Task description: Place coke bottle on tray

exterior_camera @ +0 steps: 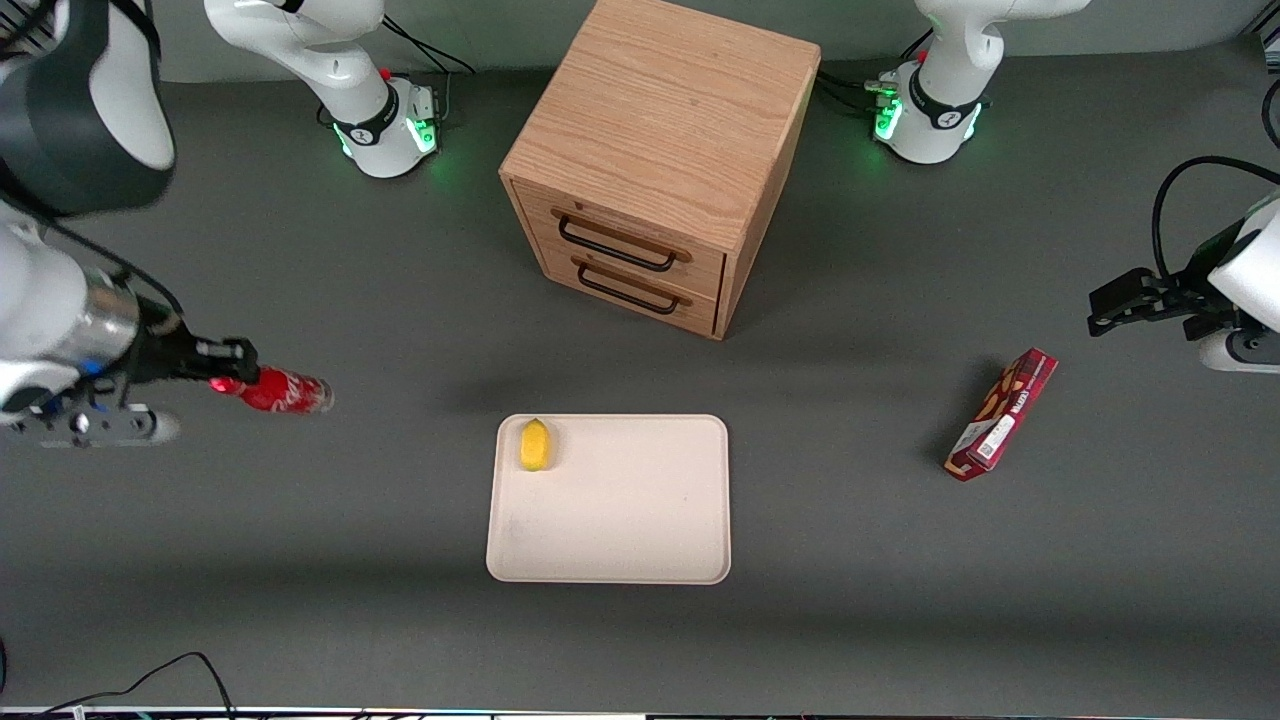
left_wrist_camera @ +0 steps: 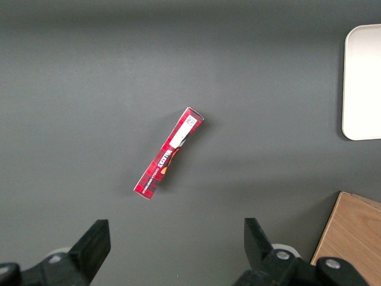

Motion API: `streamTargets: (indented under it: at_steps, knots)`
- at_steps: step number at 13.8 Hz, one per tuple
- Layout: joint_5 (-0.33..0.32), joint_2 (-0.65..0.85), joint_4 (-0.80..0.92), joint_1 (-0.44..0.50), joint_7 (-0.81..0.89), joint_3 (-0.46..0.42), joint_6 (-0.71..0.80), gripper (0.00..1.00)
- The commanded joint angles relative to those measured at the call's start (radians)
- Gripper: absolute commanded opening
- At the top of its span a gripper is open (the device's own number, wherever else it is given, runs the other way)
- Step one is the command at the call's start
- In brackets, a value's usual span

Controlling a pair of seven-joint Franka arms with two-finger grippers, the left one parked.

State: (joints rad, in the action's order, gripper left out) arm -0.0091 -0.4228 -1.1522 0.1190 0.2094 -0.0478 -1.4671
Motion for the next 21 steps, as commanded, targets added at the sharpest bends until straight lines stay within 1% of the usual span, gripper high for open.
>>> streamTargets:
  at_steps: [1, 3, 5, 7, 8, 12, 13, 14, 15, 16, 17, 18, 19, 20, 21]
  knots:
    - [-0.022, -0.183, 0.196, 0.102, 0.187, 0.008, -0.026, 0.00]
    - [-0.011, -0.258, 0.195, 0.149, 0.307, 0.002, -0.186, 0.00]
    - [0.000, -0.325, 0.197, 0.169, 0.338, -0.001, -0.304, 0.00]
    - [-0.002, -0.394, 0.195, 0.198, 0.422, 0.000, -0.451, 0.00]
    - [-0.005, -0.425, 0.195, 0.215, 0.447, 0.002, -0.500, 0.00]
    - [-0.011, -0.465, 0.186, 0.237, 0.469, 0.006, -0.558, 0.00]
    - [-0.012, -0.474, 0.186, 0.241, 0.469, 0.008, -0.562, 0.08]
    - [-0.014, -0.479, 0.186, 0.242, 0.469, 0.009, -0.562, 0.21]
    - [-0.014, -0.479, 0.184, 0.242, 0.469, 0.009, -0.564, 0.43]
    - [-0.021, -0.479, 0.184, 0.242, 0.467, 0.009, -0.562, 0.91]
    - [-0.058, -0.478, 0.184, 0.243, 0.469, 0.009, -0.562, 1.00]
    - [-0.074, -0.469, 0.184, 0.243, 0.472, 0.005, -0.559, 1.00]
    - [-0.074, -0.458, 0.175, 0.240, 0.473, 0.005, -0.544, 1.00]
    - [-0.074, -0.418, 0.139, 0.235, 0.470, 0.003, -0.504, 1.00]
    - [-0.072, -0.348, 0.079, 0.226, 0.456, 0.002, -0.445, 1.00]
